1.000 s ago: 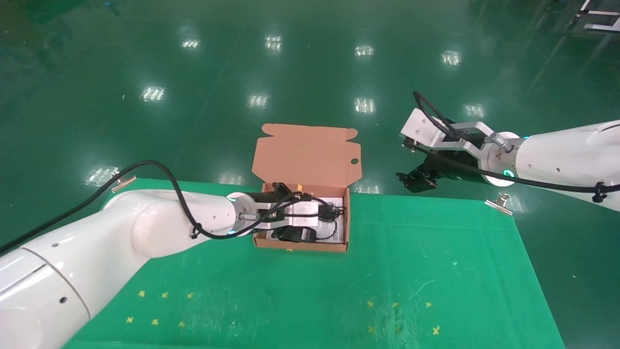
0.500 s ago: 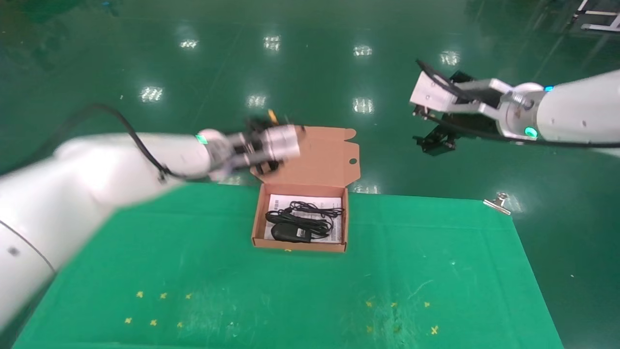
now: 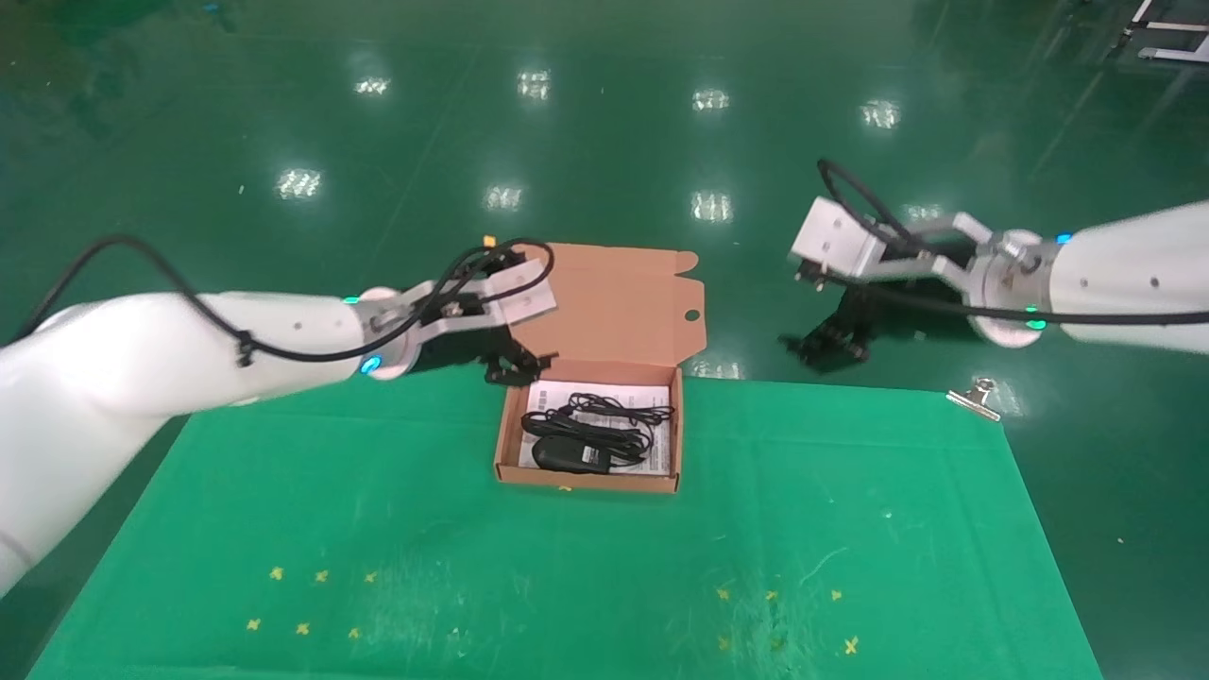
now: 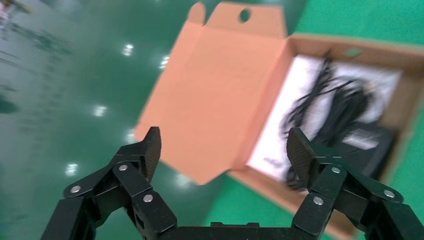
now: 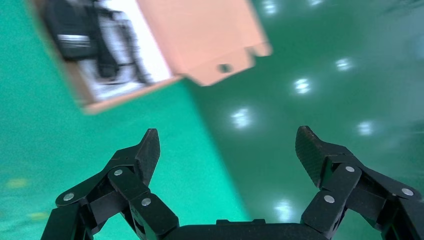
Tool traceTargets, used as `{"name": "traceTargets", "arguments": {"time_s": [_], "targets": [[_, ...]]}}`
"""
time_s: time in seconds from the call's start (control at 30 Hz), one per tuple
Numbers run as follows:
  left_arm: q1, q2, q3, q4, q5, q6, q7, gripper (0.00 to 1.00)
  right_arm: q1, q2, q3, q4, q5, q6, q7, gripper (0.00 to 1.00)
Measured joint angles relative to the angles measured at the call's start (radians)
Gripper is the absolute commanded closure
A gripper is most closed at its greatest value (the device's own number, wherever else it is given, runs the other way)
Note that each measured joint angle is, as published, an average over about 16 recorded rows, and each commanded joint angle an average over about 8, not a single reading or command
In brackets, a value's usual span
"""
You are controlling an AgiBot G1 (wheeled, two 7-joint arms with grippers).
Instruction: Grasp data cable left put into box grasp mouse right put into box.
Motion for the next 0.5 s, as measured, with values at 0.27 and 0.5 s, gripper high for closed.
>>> {"name": "traceTargets", "arguments": {"time_s": [0.27,0.5], "targets": [[0.103,-0.121,-0.15,-0.109,-0.195,0.173,0.015,0.0,-0.165,0.046,0.226,0.025,0.202,-0.153,-0.127,0.0],[0.148,-0.174,-0.215,-0.156,-0.28,0.249,0.021,0.0,-0.236,0.066,0.325,0.036,0.291,-0.219,-0.183,0.0]]}}
